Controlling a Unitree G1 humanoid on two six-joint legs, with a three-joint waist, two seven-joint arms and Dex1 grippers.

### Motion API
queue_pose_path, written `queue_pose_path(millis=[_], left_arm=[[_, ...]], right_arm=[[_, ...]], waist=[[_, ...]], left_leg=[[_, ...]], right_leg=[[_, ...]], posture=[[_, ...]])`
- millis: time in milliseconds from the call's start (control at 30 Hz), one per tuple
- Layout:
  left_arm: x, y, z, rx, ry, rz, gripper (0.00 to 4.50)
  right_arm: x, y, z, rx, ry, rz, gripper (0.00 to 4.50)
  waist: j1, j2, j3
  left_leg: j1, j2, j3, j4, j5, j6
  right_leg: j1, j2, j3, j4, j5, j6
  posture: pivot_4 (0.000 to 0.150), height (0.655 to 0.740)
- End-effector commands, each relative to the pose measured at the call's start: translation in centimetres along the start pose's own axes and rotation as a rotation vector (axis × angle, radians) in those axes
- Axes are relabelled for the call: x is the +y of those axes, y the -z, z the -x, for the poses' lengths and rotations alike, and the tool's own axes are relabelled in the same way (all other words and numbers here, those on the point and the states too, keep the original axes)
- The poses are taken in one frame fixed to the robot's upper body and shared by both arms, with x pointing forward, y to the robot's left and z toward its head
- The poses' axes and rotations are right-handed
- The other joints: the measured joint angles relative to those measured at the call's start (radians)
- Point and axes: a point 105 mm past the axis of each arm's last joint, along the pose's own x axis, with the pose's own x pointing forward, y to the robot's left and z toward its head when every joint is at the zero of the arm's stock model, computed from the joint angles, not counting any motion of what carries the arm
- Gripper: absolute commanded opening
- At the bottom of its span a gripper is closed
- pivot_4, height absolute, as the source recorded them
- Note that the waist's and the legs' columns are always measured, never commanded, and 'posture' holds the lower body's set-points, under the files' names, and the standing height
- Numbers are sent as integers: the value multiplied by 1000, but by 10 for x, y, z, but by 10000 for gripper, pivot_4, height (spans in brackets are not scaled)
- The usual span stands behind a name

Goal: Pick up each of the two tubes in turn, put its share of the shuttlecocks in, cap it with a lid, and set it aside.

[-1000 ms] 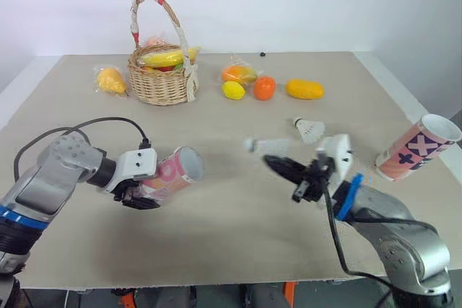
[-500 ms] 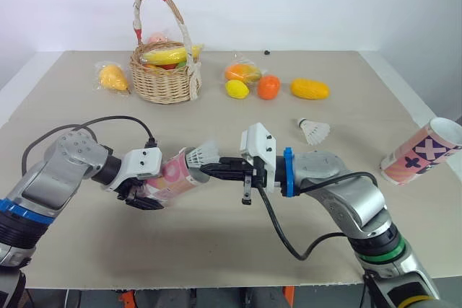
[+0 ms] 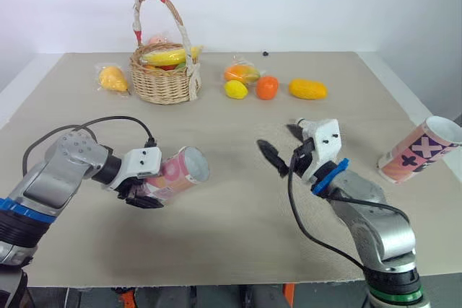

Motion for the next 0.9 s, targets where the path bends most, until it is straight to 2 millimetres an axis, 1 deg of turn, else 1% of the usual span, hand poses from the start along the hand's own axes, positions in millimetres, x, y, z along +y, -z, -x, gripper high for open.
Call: queue_pose_path(millis=[33, 67, 133, 267, 433, 533, 633, 700, 733, 800, 833, 867, 900], left_arm=[[0, -2, -7, -3, 21, -18, 32770], [1, -2, -7, -2, 22, -20, 32770], [2, -2, -7, -1, 22, -22, 32770], [3, -2, -6, 0, 17, -25, 32770], [3, -1, -4, 3, 5, -19, 32770], [2, 0, -2, 5, -3, -13, 32770], [2, 0, -1, 2, -10, -10, 32770], [2, 0, 0, 3, -14, -9, 32770], [2, 0, 0, 3, -15, -9, 32770], [2, 0, 0, 4, -18, -7, 32770], [2, 0, 0, 5, -19, -5, 32770], [2, 0, 1, 4, -19, -4, 32770], [1, 0, 1, 3, -19, -4, 32770]], right_arm=[[-50, 24, 3, 86, 349, 0, 44454], [-56, 30, 2, 114, 388, -10, 44454], [-67, 36, -2, 138, 446, -19, 44454], [-83, 43, -14, 160, 509, -62, 44454], [-86, 42, -35, 140, 464, -86, 44454], [-88, 45, -45, 143, 466, -171, 44454], [-87, 45, -55, 147, 445, -207, 44454], [-88, 46, -59, 150, 449, -213, 39314], [-89, 47, -60, 150, 450, -214, 35741], [-90, 47, -62, 143, 457, -229, 25894], [-91, 46, -63, 139, 463, -239, 21857], [-92, 45, -64, 136, 464, -240, 15803], [-92, 44, -65, 132, 464, -241, 11168]], waist=[[0, -1, 0], [0, -1, 0], [0, 0, 0], [-1, 0, 0], [-1, 0, 0], [-1, 0, 0], [-2, 0, 0], [-2, 0, 0], [-2, 0, 0], [-2, 1, 0], [-2, 1, 0], [-2, 1, 0], [-2, 1, 0]], left_leg=[[1, 0, 0, 0, 1, 0], [1, 0, 0, 0, 1, 0], [1, -1, 2, 0, 1, 0], [1, -1, 5, 0, 2, 0], [1, -1, 5, 0, 2, 0], [1, -1, 5, 0, 2, 0], [1, -1, 5, 0, 2, 0], [1, -1, 5, 0, 2, 0], [1, -1, 5, 0, 2, 0], [1, -1, 5, -1, 2, 0], [1, -1, 5, -1, 2, 0], [1, -1, 5, -1, 2, 0], [1, -1, 5, -1, 2, 0]], right_leg=[[1, 0, 1, 0, -1, -2], [1, 0, 1, 0, -1, -2], [1, -2, 2, 0, 0, -1], [0, -2, 5, 0, 1, 0], [0, -2, 4, 0, 1, 1], [0, -1, 4, 0, 3, 4], [0, -1, 4, 0, 3, 4], [0, -1, 4, 0, 3, 4], [0, -1, 4, 0, 3, 4], [0, -1, 4, 0, 3, 4], [0, -1, 4, 0, 3, 4], [0, -1, 4, 0, 3, 4], [0, -1, 4, 0, 3, 4]], posture=[[1500, 7400], [1500, 7400], [1500, 7400], [1500, 7400], [1500, 7400], [1500, 7400], [1500, 7400], [1500, 7400], [1500, 7400], [1500, 7400], [1500, 7400], [1500, 7400], [1500, 7400]])
